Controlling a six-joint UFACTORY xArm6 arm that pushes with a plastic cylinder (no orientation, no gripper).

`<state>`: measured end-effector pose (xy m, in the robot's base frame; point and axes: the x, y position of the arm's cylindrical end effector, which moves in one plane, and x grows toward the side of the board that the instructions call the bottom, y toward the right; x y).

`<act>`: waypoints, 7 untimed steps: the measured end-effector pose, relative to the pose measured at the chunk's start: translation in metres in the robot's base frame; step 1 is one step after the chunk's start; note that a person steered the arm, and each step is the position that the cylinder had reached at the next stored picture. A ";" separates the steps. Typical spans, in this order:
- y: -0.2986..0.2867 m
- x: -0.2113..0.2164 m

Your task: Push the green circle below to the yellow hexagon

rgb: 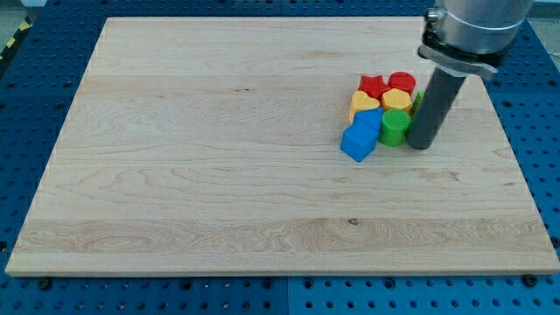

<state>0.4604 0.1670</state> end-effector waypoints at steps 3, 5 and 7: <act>-0.071 0.018; -0.041 0.001; -0.066 -0.012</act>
